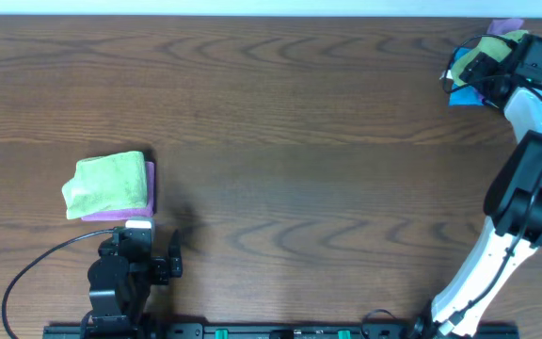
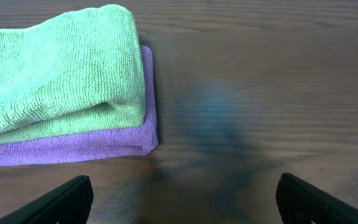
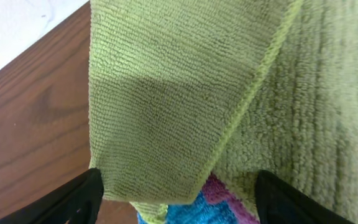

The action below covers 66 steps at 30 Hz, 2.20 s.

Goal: Fold the cloth
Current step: 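Grasp the lime-green cloth with the right gripper and lift it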

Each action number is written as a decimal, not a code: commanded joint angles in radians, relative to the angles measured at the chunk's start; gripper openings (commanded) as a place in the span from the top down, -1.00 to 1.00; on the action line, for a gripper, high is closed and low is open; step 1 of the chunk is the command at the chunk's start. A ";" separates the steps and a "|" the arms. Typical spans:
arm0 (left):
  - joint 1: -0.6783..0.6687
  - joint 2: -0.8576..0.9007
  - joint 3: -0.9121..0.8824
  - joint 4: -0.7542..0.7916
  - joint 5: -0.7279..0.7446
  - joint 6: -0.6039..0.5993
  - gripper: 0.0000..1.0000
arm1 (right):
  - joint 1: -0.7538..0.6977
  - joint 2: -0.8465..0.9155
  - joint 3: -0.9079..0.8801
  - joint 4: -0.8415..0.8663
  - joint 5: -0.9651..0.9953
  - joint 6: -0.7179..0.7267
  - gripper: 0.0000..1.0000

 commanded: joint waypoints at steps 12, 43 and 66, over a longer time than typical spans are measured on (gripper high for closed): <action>-0.005 -0.006 -0.004 -0.010 -0.003 -0.004 -0.90 | 0.009 0.014 0.021 0.003 -0.076 0.013 0.90; -0.005 -0.006 -0.004 -0.010 -0.003 -0.004 -0.91 | 0.291 -0.364 0.026 -0.595 -0.110 -0.222 0.97; -0.005 -0.006 -0.004 -0.010 -0.003 -0.004 -0.91 | 0.824 -0.288 0.024 -0.542 -0.102 -0.212 0.97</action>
